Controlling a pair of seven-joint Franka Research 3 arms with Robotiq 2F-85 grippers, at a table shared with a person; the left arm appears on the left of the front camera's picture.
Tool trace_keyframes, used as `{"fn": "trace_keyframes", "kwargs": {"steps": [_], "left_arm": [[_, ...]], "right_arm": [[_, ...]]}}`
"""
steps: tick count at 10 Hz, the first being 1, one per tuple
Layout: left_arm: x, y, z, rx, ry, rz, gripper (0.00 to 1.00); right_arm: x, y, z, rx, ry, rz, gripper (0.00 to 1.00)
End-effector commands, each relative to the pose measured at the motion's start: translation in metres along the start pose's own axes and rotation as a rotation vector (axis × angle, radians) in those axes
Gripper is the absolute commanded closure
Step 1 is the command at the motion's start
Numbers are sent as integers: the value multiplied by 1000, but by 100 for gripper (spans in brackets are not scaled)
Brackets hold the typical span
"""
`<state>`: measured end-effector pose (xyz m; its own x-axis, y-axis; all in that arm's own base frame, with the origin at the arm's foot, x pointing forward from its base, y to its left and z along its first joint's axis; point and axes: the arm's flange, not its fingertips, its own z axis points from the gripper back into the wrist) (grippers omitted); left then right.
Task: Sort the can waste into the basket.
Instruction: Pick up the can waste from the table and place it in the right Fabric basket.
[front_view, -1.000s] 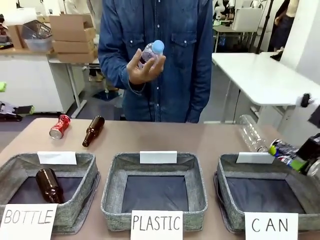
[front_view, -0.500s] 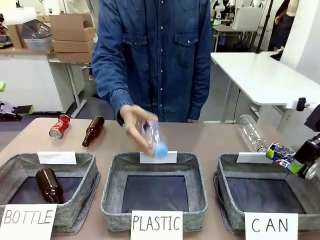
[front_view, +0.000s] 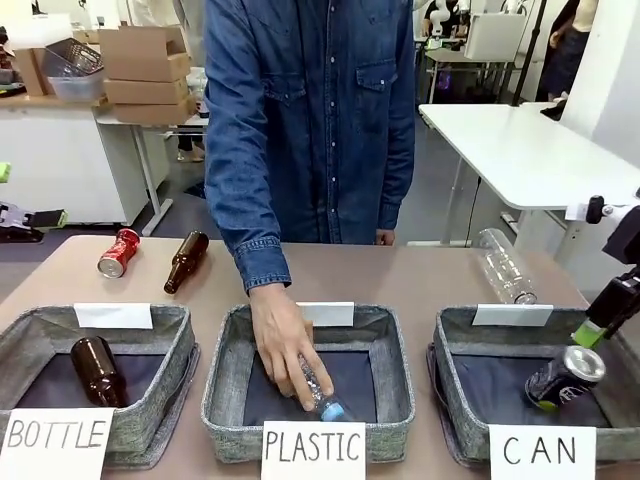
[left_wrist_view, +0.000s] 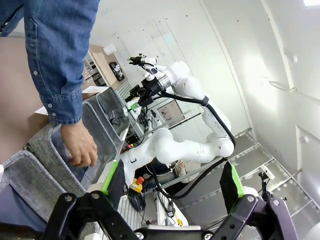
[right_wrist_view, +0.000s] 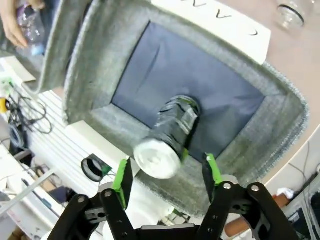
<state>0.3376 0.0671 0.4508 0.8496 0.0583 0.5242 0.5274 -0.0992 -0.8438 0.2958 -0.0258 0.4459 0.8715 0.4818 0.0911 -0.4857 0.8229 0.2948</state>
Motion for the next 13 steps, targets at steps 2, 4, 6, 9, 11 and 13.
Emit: {"fn": "trace_keyframes", "kwargs": {"steps": [2, 4, 6, 9, 11, 13], "left_arm": [[0, -2, -2, -19, -12, -22, 0], [0, -2, -2, -19, -12, -22, 0], [0, -2, -2, -19, -12, -22, 0], [0, -2, -2, -19, -12, -22, 0], [0, -2, -2, -19, -12, -22, 0], [0, -2, -2, -19, -12, -22, 0]], "right_arm": [[-4, 0, -13, -10, -13, 29, 0], [-2, -1, -12, 6, -19, 28, 0], [5, 5, 0, 175, -163, 80, 0], [20, 21, 42, 1094, -601, 125, 0], [25, 11, 49, 1429, -682, -12, 0], [30, -2, 45, 1584, -757, -112, 0]]}}
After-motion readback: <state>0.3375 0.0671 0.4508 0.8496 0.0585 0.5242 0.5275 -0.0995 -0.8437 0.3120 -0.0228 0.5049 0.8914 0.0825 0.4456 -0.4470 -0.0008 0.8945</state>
